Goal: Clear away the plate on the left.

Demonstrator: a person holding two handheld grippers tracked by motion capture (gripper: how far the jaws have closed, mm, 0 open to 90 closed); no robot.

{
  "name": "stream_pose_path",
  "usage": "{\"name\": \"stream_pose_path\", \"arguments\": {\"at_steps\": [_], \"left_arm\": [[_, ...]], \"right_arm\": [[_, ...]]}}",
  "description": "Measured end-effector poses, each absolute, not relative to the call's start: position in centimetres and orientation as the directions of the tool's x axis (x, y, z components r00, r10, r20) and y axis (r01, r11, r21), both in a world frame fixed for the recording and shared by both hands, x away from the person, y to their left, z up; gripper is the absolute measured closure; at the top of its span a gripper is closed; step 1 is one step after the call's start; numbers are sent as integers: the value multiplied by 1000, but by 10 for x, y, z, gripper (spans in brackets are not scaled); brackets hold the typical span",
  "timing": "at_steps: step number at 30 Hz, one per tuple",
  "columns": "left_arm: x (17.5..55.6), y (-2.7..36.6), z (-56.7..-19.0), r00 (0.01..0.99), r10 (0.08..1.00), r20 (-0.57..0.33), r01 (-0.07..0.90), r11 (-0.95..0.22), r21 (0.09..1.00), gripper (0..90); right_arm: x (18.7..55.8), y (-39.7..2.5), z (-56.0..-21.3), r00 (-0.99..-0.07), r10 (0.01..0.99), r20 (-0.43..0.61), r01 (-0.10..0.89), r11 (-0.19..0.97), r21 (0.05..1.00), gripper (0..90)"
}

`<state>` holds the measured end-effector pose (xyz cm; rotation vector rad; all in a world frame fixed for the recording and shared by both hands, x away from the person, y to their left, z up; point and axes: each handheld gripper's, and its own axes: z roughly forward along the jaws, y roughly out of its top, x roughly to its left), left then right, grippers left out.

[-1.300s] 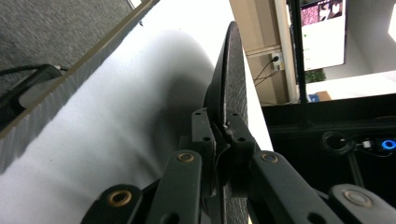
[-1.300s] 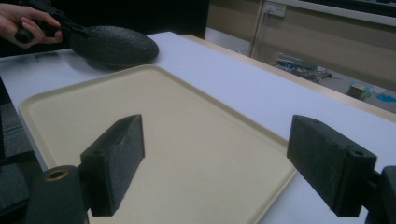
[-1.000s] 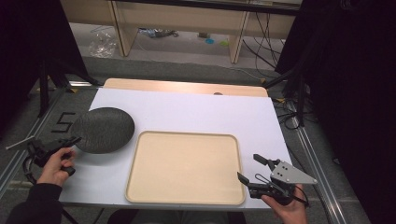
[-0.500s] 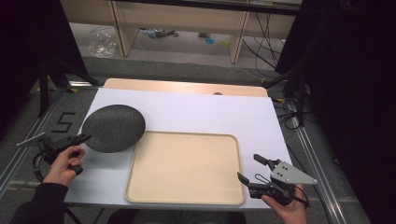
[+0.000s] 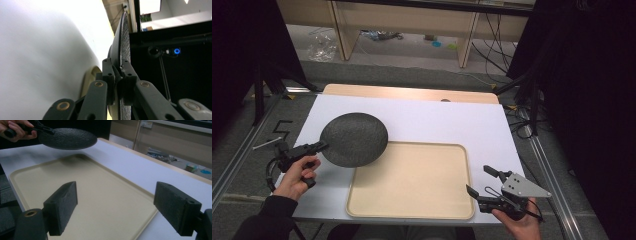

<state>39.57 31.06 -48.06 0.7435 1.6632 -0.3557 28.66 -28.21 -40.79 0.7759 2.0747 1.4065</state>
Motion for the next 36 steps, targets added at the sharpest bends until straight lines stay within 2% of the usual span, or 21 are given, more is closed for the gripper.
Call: {"name": "stream_pose_path", "arguments": {"at_steps": [14, 22, 24, 27, 36], "left_arm": [[398, 259, -479, -18, 294, -956, 750, 635, 181, 836], [397, 231, -479, 8, 334, -943, 808, 554, 203, 829], [397, 222, -478, -7, 324, -946, 818, 547, 181, 827], [396, 213, -480, 22, 339, -941, 836, 510, 203, 825], [394, 192, -481, 26, 351, -936, 876, 443, 190, 814]], "right_arm": [[286, -283, -408, -704, 704, -98, 177, 307, 935, 204], [286, -282, -408, -704, 704, -99, 176, 309, 935, 204], [287, -282, -409, -707, 700, -98, 177, 309, 934, 204], [285, -282, -408, -703, 704, -98, 184, 313, 932, 204], [286, -282, -410, -704, 703, -103, 173, 310, 935, 205]]}}
